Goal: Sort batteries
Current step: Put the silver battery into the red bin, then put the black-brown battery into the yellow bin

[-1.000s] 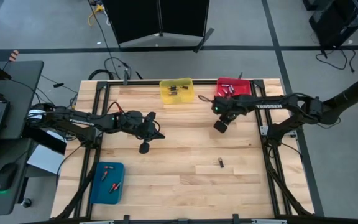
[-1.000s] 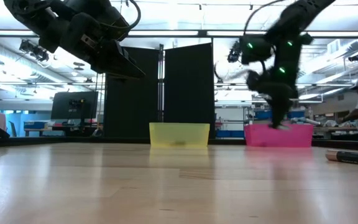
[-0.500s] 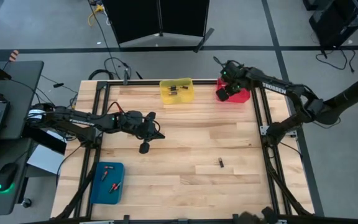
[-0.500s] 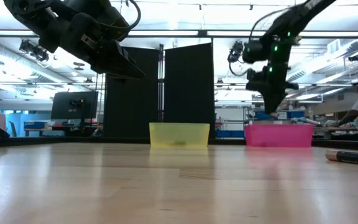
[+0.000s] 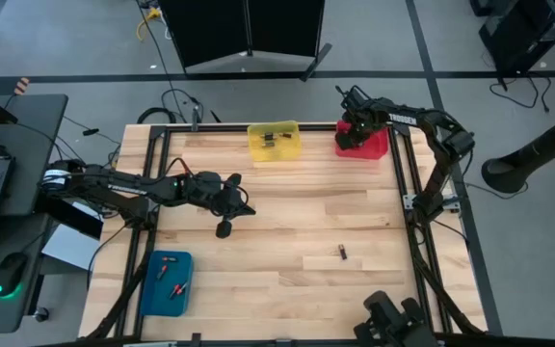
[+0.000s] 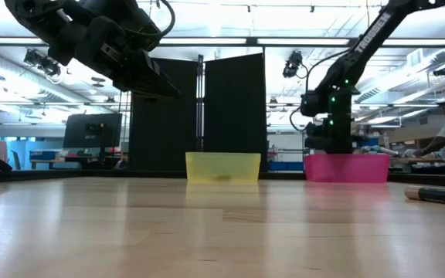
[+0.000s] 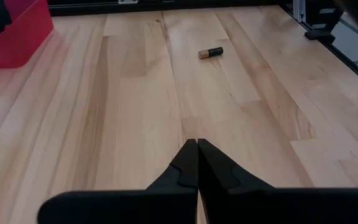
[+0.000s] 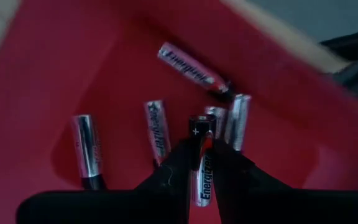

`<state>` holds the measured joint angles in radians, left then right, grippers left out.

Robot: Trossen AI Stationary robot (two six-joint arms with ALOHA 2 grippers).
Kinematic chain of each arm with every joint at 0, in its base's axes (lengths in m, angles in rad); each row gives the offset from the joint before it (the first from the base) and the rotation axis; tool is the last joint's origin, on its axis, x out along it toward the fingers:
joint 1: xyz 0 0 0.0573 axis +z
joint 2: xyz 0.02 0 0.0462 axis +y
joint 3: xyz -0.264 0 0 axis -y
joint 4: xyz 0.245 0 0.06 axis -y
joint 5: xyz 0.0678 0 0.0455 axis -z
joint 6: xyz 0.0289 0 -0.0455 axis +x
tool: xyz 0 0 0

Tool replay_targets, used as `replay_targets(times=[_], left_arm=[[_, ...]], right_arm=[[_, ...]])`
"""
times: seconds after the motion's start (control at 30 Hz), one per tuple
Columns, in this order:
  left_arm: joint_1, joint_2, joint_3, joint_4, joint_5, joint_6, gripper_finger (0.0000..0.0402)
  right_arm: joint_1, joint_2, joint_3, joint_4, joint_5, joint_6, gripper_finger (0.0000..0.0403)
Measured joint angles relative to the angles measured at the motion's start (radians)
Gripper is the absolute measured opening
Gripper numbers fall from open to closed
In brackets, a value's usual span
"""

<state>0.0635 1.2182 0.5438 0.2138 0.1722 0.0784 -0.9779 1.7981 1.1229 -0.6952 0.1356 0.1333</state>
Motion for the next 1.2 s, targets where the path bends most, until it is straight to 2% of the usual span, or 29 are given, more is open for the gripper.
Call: replay_targets(times=[0.2, 0.43, 0.57, 0.67, 0.73, 0.83, 0.87, 1.0, 1.2], left_arm=[[0.0, 0.0, 0.0, -0.001, -0.002, -0.002, 0.0005], [0.0, 0.0, 0.0, -0.005, 0.0, -0.003, 0.0005], [0.0, 0.0, 0.0, -0.003, 0.002, -0.017, 0.0005], [0.0, 0.0, 0.0, -0.003, 0.001, -0.041, 0.0005], [0.0, 0.0, 0.0, -0.003, -0.002, -0.039, 0.0005], [0.0, 0.0, 0.0, -0.001, -0.006, -0.029, 0.0005], [0.0, 0.0, 0.0, 0.0, -0.016, -0.029, 0.0005], [0.0, 0.0, 0.0, 0.0, -0.051, -0.029, 0.0005], [0.0, 0.0, 0.0, 0.018, -0.088, -0.029, 0.0005]], right_arm=[[-0.009, 0.031, 0.004, 0.007, 0.001, -0.039, 0.0058], [-0.004, -0.021, 0.021, 0.004, 0.024, -0.052, 0.0151], [0.002, -0.076, 0.084, -0.094, 0.026, -0.056, 0.0175], [0.042, -0.141, 0.112, -0.164, 0.028, -0.058, 0.0149], [0.091, -0.189, 0.104, -0.18, 0.022, -0.056, 0.0109], [0.199, -0.277, 0.035, -0.143, 0.014, -0.027, 0.0028], [0.243, -0.307, 0.001, -0.112, 0.013, -0.009, 0.0015], [0.433, -0.422, -0.148, 0.005, 0.012, 0.147, 0.0015], [0.784, -0.535, -0.326, 0.084, 0.114, 0.494, 0.001]])
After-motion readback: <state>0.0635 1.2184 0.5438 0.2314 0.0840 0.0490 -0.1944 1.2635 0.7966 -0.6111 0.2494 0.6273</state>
